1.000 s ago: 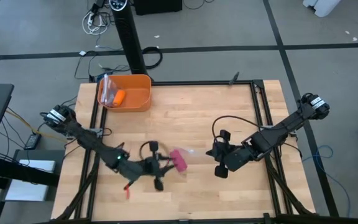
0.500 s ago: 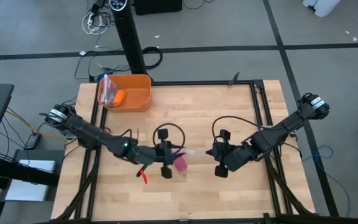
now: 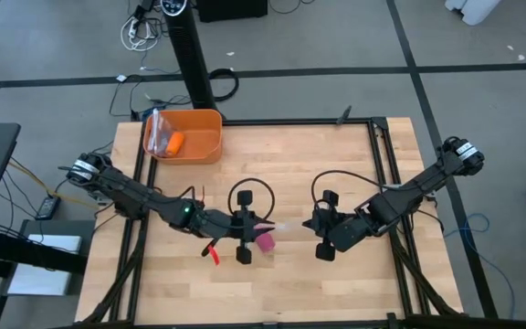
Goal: Roll bandage
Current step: Open the transparent zip bag
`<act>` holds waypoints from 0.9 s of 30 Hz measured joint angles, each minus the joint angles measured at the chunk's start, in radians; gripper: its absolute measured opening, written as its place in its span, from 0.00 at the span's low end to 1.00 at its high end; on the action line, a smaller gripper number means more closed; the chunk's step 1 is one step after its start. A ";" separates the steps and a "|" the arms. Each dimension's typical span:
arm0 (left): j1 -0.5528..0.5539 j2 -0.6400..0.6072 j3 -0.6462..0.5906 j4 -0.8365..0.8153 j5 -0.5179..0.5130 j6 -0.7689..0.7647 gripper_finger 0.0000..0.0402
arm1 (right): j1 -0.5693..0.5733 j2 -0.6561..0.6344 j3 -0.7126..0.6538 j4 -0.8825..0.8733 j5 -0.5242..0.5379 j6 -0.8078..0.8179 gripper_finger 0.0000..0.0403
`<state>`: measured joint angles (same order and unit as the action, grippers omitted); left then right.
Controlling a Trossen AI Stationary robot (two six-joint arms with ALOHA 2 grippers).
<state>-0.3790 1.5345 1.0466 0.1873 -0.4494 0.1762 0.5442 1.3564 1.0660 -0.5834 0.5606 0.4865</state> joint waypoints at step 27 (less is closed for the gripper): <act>0.019 0.056 -0.001 -0.003 0.043 -0.008 0.13 | 0.000 0.000 0.000 0.031 -0.006 -0.029 0.00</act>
<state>-0.3603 1.5902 1.0454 0.1844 -0.4061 0.1684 0.5442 1.3567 1.0660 -0.5519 0.5541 0.4580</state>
